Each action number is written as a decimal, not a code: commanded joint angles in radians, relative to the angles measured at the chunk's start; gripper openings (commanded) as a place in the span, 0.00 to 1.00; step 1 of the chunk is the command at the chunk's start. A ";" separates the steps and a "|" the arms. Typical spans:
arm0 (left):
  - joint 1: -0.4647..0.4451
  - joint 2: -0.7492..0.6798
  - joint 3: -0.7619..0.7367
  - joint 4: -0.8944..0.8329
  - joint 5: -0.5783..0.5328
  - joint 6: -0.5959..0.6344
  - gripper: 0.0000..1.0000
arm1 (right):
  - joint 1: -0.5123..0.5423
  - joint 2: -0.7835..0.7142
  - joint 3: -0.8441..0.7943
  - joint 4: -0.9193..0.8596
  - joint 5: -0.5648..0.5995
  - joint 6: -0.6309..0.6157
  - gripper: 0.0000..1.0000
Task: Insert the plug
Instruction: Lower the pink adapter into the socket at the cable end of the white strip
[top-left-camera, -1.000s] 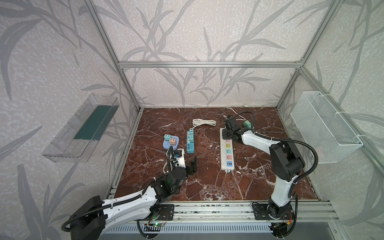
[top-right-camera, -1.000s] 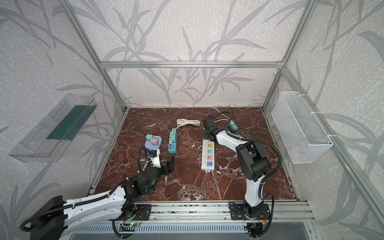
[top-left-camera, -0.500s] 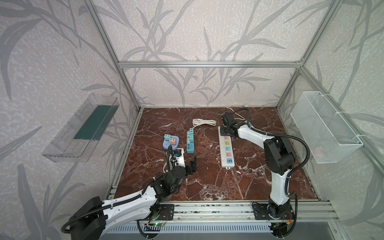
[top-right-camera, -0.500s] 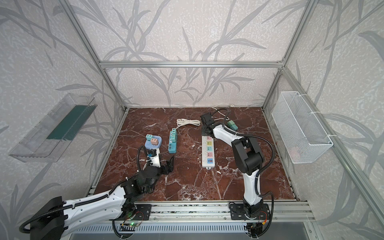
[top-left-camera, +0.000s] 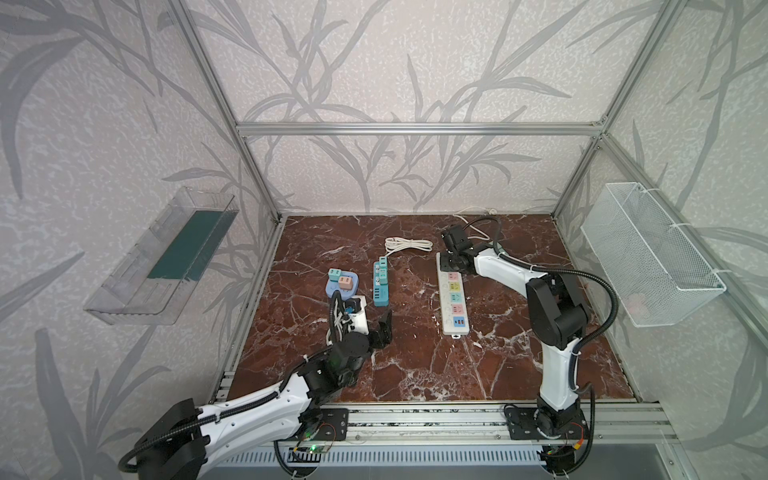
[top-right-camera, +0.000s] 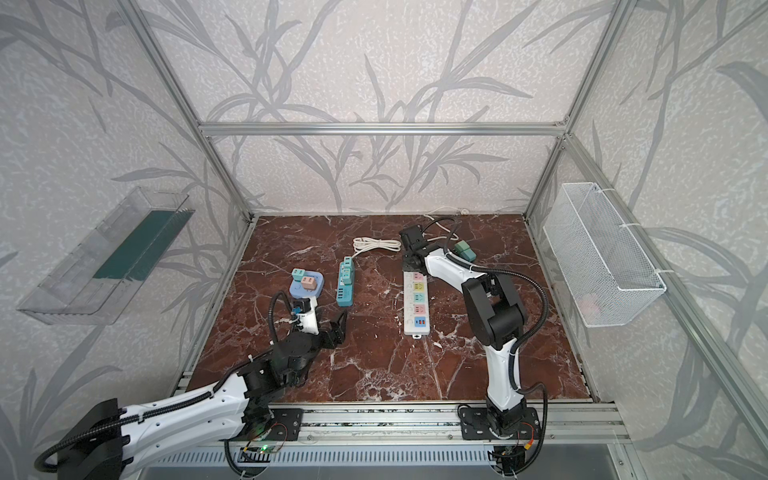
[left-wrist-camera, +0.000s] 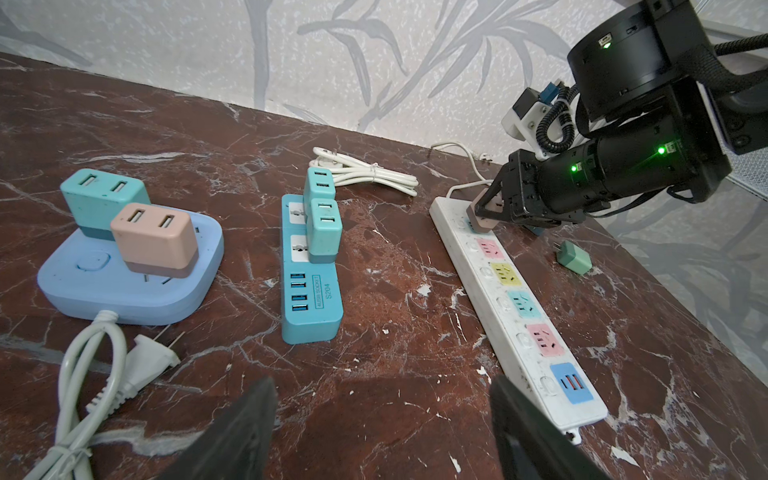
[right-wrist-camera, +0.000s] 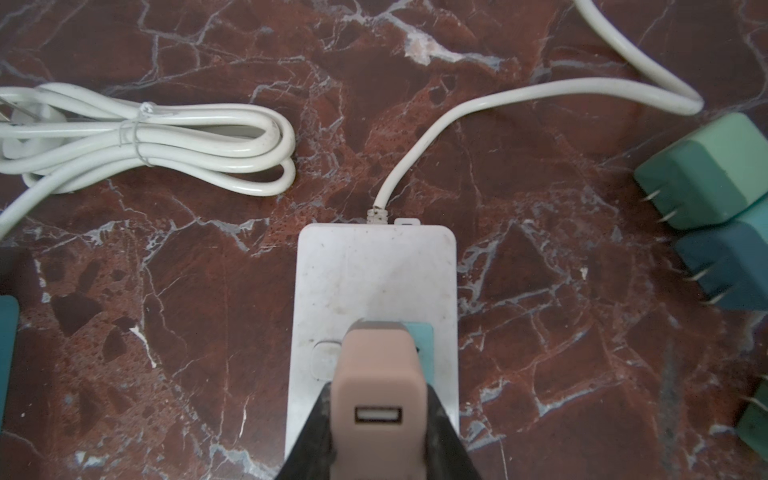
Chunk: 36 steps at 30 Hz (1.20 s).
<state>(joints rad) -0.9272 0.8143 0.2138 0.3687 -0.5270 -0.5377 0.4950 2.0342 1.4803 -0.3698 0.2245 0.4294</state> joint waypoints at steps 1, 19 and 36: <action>0.004 -0.028 -0.010 -0.022 0.004 -0.024 0.81 | 0.018 0.108 -0.116 -0.188 -0.100 0.024 0.00; 0.005 -0.109 0.009 -0.087 0.021 -0.020 0.80 | 0.023 0.012 -0.074 -0.270 -0.156 -0.025 0.00; 0.014 -0.071 0.014 -0.047 0.033 0.012 0.80 | 0.023 0.114 0.006 -0.341 -0.120 -0.073 0.00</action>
<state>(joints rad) -0.9195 0.7376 0.2115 0.3038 -0.4976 -0.5308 0.5137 2.0377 1.5276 -0.4801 0.1413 0.3889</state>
